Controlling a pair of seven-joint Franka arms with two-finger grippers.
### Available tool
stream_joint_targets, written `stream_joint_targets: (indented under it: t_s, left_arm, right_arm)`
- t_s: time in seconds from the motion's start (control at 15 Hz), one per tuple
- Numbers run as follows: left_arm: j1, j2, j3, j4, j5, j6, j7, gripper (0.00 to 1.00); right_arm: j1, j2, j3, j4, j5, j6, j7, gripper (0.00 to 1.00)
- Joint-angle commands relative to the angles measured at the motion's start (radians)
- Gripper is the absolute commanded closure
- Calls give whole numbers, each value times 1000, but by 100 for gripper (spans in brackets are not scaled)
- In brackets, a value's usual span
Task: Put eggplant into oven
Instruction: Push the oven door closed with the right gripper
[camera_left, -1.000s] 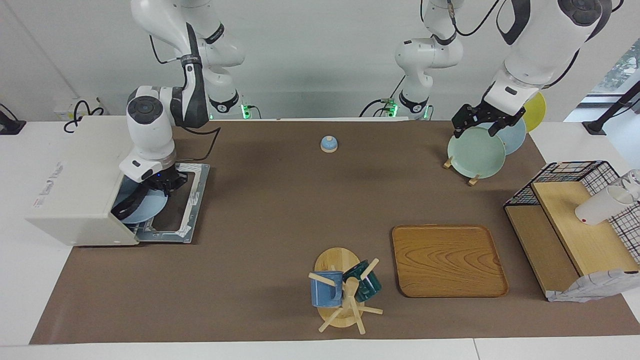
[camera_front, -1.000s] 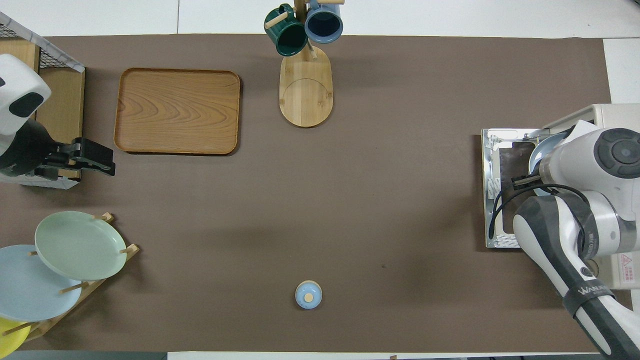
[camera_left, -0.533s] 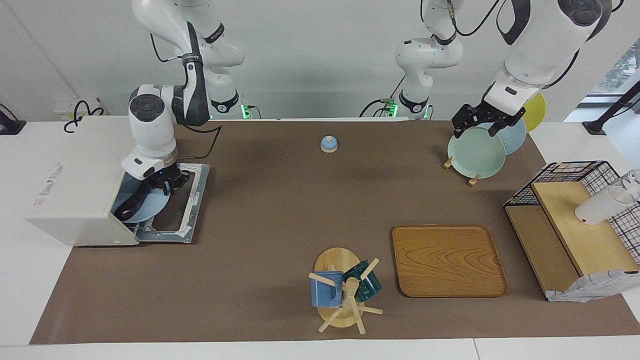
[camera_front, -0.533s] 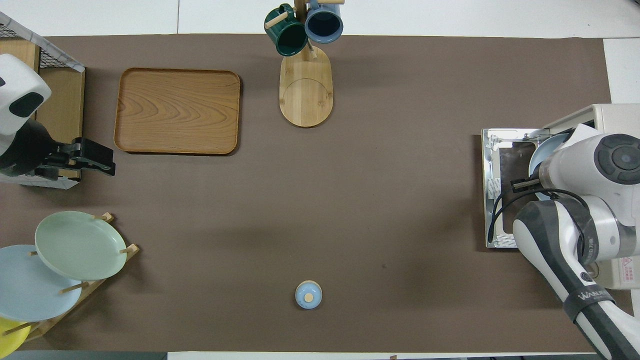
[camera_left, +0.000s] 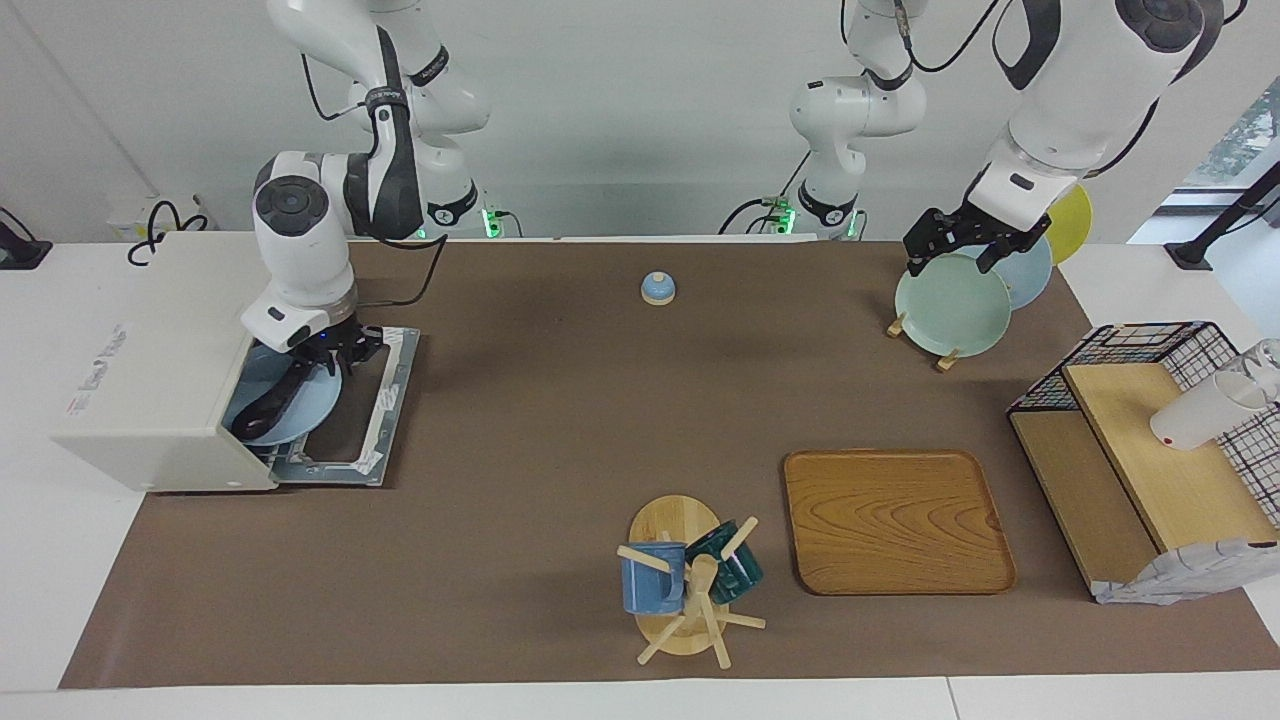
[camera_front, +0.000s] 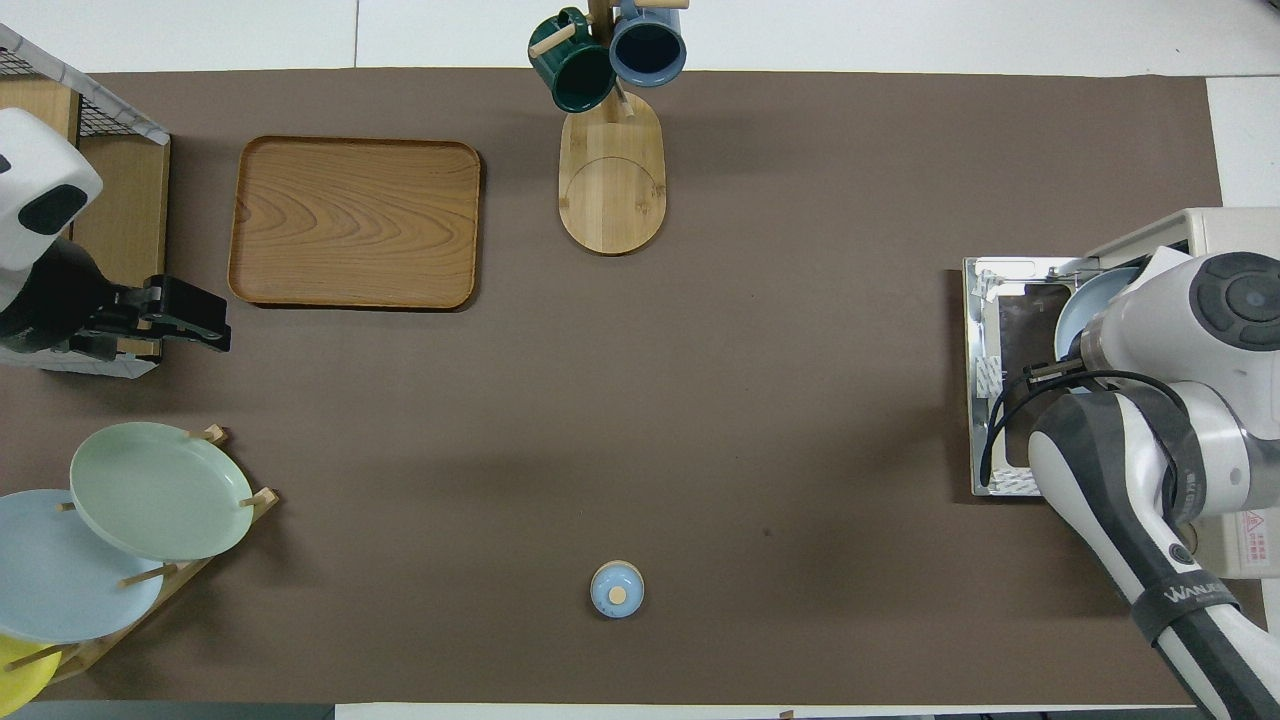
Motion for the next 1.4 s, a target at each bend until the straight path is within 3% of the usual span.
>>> stream_joint_targets:
  t_s: [0.0,0.47,0.8,1.33]
  left_arm:
    - [12,-6,-10,8,17,-16,11,0]
    - [12,-6,-10,8,17,-16,11,0]
    - [13,-6,-10,8,17,-16,11,0]
    - [13,-6,-10,8,17,-16,11,0]
  right_arm:
    - [46,8,5,48,49,-31,-1,100]
    - [80,89,5,-1,118,167,147,100]
    - [83,210,5,-3,131,280,221,100]
    - [80,238,3,-11,127,274,237,100]
